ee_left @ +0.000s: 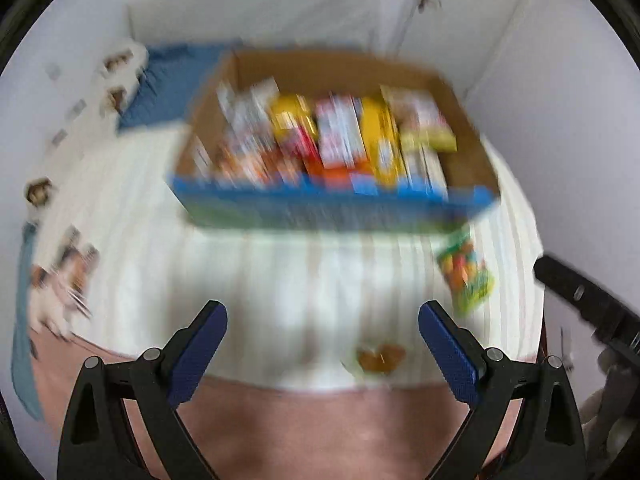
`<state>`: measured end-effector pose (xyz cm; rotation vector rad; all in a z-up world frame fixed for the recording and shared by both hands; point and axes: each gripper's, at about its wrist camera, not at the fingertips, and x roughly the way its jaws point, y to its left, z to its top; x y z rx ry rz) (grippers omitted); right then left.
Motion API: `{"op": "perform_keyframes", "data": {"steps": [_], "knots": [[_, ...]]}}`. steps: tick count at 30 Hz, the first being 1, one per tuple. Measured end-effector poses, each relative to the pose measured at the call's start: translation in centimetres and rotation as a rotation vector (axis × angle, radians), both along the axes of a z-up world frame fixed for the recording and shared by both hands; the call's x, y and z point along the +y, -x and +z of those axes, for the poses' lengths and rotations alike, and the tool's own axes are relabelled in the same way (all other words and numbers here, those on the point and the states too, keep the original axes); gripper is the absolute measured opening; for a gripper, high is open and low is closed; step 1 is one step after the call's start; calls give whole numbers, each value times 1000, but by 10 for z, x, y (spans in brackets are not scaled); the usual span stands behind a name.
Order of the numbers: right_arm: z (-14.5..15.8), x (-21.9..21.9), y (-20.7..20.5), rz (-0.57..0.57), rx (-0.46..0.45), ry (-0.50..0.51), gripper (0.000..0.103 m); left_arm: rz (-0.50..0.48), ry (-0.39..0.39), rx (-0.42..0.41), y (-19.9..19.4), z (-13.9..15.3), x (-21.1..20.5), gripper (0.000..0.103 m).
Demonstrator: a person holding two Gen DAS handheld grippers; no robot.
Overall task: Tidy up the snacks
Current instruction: 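Grasp the orange egg candy with the left tool while the right grasps the watermelon candy bag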
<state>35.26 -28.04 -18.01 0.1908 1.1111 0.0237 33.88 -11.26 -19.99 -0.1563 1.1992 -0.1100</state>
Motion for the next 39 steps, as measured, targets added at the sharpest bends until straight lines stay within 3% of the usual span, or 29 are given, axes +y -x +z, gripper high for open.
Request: {"op": "perform_keyframes", "data": {"steps": [6,9,16,18,19,20,21,23,28,39], "knots": [[-54,-32,-12,-25,109,-13,98,-64,81,230,-6,-87,-44,98],[-78,-39,-25,-7,150,4,98,-77,91,269,-10,-110,-60,98],[-120,-34,-69,85,218,105,98,-95,60,291,-19,-135,-78,59],[-129,-31,-82,114,235,127,98,-89,75,289,-19,-136,-75,57],[-134,-28,-87,129,247,129,96,-85,77,289,-19,-136,-73,56],[-137,-27,-90,137,253,129,89,-81,73,288,-18,-136,-71,56],[-141,-25,-93,147,266,128,75,-77,74,288,-18,-136,-69,56],[-150,-24,-96,143,294,97,64,-72,71,291,-16,-137,-65,56],[-154,-21,-73,122,336,63,61,-48,63,298,-6,-140,-44,56],[-181,5,38,65,455,-87,61,-20,26,345,45,-149,-8,57]]}}
